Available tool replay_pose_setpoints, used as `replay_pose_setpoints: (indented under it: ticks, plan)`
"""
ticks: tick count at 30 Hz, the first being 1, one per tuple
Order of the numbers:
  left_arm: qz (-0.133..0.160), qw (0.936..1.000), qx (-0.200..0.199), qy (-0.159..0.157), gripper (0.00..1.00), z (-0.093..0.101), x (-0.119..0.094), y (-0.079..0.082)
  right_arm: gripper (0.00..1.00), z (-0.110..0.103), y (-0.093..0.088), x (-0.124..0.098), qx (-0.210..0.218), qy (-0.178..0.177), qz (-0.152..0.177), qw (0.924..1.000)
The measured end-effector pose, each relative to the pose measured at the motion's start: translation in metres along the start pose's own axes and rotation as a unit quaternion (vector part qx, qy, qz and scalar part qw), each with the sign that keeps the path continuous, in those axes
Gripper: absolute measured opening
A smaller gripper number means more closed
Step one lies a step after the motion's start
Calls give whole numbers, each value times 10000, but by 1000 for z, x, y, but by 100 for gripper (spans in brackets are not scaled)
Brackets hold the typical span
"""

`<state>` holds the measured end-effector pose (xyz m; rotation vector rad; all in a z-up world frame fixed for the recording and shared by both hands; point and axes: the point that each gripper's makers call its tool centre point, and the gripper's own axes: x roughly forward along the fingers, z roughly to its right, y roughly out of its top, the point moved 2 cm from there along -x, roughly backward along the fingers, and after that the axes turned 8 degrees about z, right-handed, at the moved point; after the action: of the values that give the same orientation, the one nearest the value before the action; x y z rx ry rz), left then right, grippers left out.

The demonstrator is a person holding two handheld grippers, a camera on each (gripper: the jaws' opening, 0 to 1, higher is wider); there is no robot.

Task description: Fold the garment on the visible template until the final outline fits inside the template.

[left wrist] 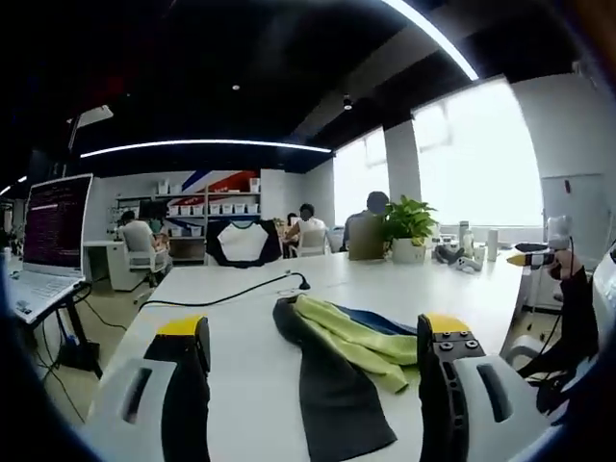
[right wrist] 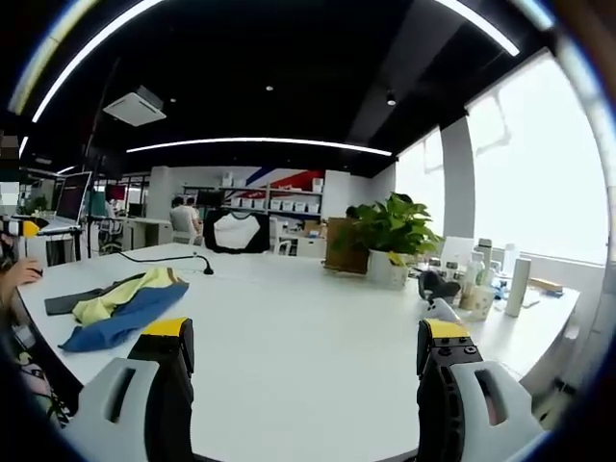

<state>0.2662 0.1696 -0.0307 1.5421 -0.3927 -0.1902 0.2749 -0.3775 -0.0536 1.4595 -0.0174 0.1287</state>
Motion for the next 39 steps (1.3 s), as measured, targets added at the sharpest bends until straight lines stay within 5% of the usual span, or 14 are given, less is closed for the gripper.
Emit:
replay_pose_setpoints:
  ticks: [8, 11, 16, 18, 20, 23, 26, 29, 33, 39]
  plan:
    - [-219, 9988, -137, -413, 91, 8, 6, -18, 99, -12, -3, 3, -176, 171, -99, 9996]
    - [-554, 9934, -700, -724, 89, 12, 7, -37, 99, -11, -3, 3, -388, 127, -120, 9991]
    - [-650, 9944, -182, -812, 85, 10, 9, -45, 99, -7, -8, 3, -272, 108, -188, 9994]
    - [-844, 9875, -146, -1325, 85, 21, 8, -55, 99, -6, -8, 3, -281, 102, -197, 9994]
    - [-1084, 9779, -649, -1668, 82, 32, 6, -68, 99, -6, -9, 3, -286, 115, -214, 9993]
    - [-1115, 9775, -718, -1638, 78, 29, 12, -74, 99, -7, -10, 4, -246, 139, -226, 9993]
    - [-1424, 9753, -318, -1657, 78, 29, 11, -87, 99, -7, -9, 2, -253, 148, -220, 9993]
    - [-1541, 9733, -583, -1599, 80, 29, 12, -93, 99, -6, -7, 2, -191, 130, -163, 9996]
    - [-1723, 9716, -350, -1585, 81, 27, 12, -104, 99, -1, -8, 1, -353, 31, -233, 9991]
    - [-1975, 9651, -566, -1622, 78, 23, 14, -124, 99, 2, -8, 0, -364, -24, -248, 9990]
